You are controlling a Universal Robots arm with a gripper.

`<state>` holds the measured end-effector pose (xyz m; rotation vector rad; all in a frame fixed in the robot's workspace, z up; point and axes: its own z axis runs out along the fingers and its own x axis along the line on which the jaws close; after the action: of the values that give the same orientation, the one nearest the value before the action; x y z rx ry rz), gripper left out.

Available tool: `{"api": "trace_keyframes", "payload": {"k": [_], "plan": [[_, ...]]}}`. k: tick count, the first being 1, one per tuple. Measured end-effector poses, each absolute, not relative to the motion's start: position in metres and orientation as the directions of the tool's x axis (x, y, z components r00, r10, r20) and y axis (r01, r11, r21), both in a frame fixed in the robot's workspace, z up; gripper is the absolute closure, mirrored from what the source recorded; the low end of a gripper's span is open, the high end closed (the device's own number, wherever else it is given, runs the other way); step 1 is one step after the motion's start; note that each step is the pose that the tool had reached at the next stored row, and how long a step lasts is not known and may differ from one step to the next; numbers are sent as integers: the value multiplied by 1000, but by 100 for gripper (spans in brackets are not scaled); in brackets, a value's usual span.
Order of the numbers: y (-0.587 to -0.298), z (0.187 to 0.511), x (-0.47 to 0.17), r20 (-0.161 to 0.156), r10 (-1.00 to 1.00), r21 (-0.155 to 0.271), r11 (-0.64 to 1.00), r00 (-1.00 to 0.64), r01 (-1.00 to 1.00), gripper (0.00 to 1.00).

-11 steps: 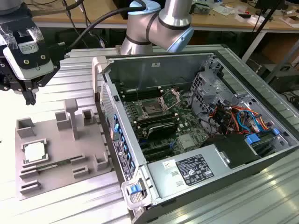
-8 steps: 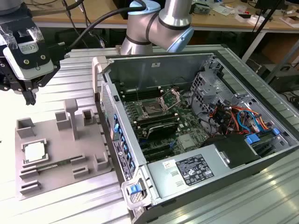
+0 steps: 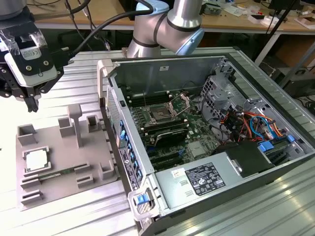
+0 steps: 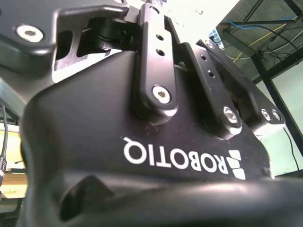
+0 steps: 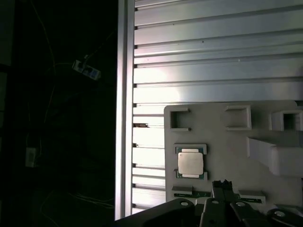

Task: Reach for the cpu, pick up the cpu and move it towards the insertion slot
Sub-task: 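Reach for the cpu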

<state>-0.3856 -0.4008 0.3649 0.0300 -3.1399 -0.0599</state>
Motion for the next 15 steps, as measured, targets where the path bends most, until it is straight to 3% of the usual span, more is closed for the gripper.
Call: {"api": "trace_keyframes", "payload": {"k": [15], "plan": [[-401, 360, -386, 1, -19, 38, 999, -1000, -19, 89]]}}
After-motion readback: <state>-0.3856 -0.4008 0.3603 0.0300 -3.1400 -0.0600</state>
